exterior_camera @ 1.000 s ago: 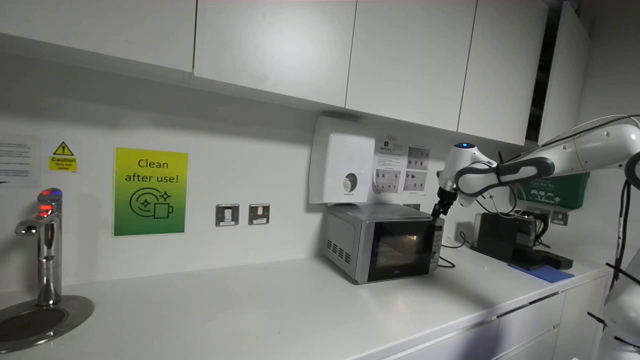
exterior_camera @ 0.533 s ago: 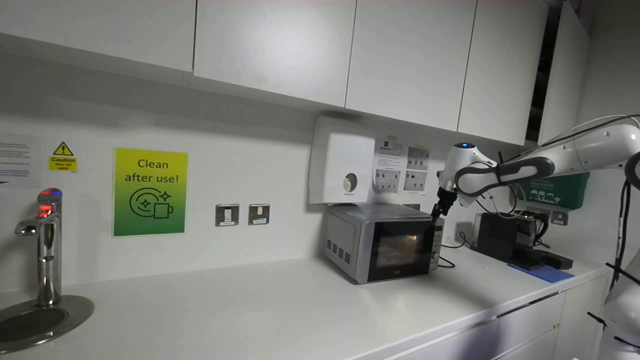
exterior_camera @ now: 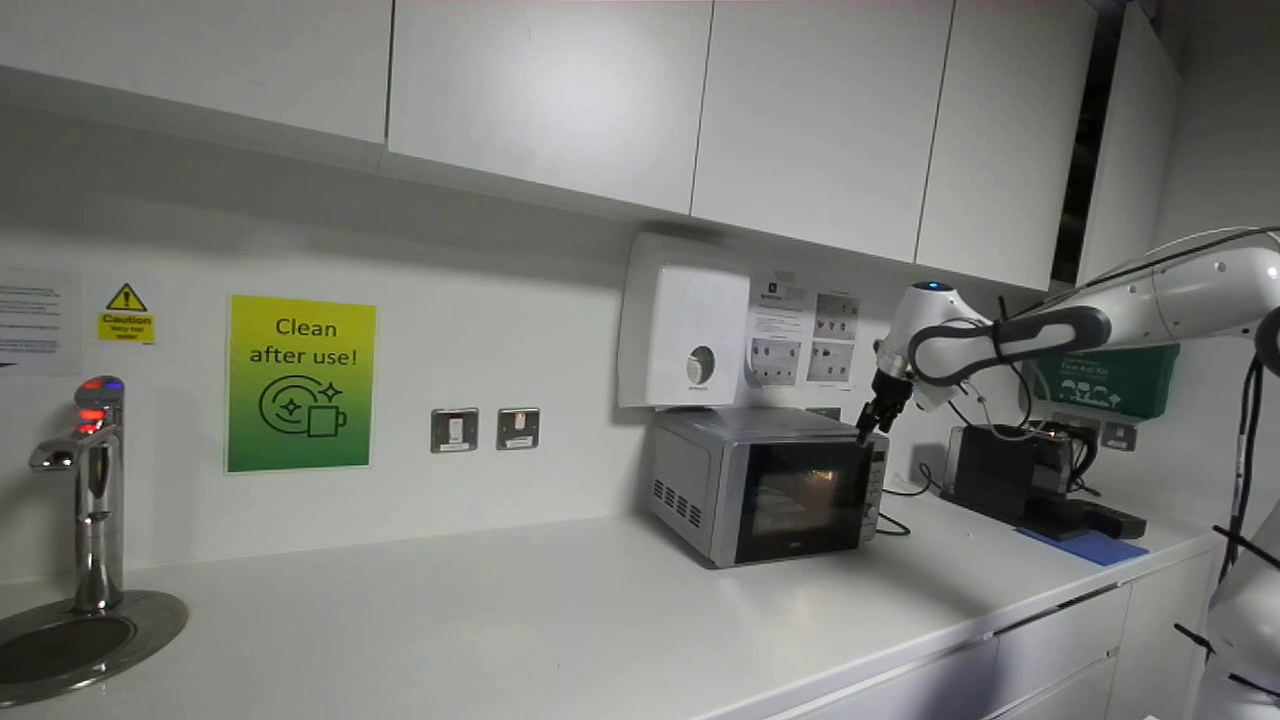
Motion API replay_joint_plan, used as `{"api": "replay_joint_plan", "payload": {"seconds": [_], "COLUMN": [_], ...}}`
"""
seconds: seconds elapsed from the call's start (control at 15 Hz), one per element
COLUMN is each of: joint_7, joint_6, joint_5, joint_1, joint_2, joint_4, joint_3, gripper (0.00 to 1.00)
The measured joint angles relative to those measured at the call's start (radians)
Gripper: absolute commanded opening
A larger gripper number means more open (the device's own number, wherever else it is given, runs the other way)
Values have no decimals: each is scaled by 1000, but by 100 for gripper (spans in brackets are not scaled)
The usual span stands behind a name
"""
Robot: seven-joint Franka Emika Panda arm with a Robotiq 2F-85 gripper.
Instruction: Close the microwave door
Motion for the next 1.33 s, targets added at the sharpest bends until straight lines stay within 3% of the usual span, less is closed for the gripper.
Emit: {"api": "replay_joint_plan", "payload": {"seconds": [0.53,1.33], "joint_7": [20,257], "joint_6": [-18,-162], "joint_5": [136,298], "joint_1": [13,53], "joint_2": [-49,-182], "joint_4": [-5,-28], "joint_3": [40,142], "gripper": [100,100]}}
